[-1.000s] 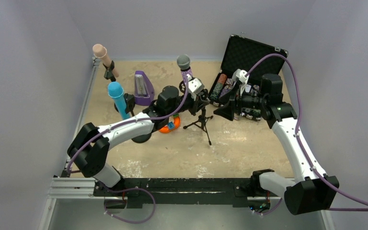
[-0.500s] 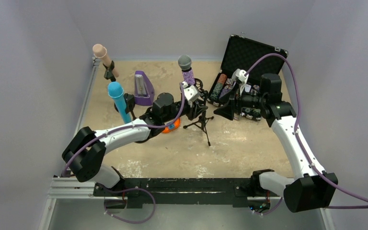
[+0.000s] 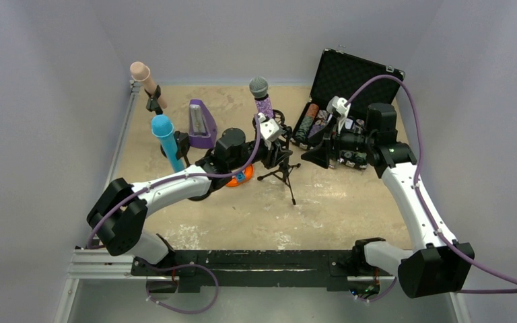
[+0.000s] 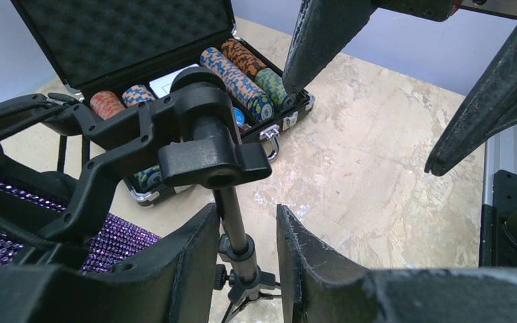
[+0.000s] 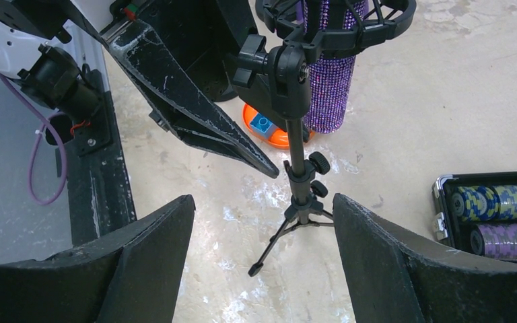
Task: Attach the microphones to the stand
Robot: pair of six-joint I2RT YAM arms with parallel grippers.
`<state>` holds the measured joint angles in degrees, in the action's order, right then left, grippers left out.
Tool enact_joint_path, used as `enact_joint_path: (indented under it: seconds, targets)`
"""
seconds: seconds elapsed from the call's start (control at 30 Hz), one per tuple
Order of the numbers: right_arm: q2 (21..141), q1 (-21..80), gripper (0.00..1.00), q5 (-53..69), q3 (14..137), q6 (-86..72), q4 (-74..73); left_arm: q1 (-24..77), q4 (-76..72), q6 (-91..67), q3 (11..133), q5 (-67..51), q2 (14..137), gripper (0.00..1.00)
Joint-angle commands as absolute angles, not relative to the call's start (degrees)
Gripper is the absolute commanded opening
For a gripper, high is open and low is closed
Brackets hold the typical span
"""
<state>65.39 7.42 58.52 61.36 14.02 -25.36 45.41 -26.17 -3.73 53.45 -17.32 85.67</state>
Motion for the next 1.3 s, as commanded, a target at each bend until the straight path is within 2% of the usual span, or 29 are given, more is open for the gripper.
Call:
enact_joint_path:
  seconds: [0.0,0.47,0.83,1.27]
  targets:
    - [65.83,7.12,0.79,60.20,61.41,15.00,-25.49,45.32,-26.30,-2.49,55.81,-18.86,83.94,0.41]
    - [67.10,7.03,0.79,60.50,61.61,15.29,-25.92,45.32,-25.88,-1.58,53.97,-19.77,82.01,0.46]
    - [74.00,7.12,0.76,59.92,60.03,15.33,-25.89,45.44,-25.17,-1.52,53.68,-21.80,81.70,0.47]
    - [72.79,7.09,0.76,61.87,59.06,17.62,-24.80,45.60,-22.10,-0.84,51.05,-25.84,78.33,0.49]
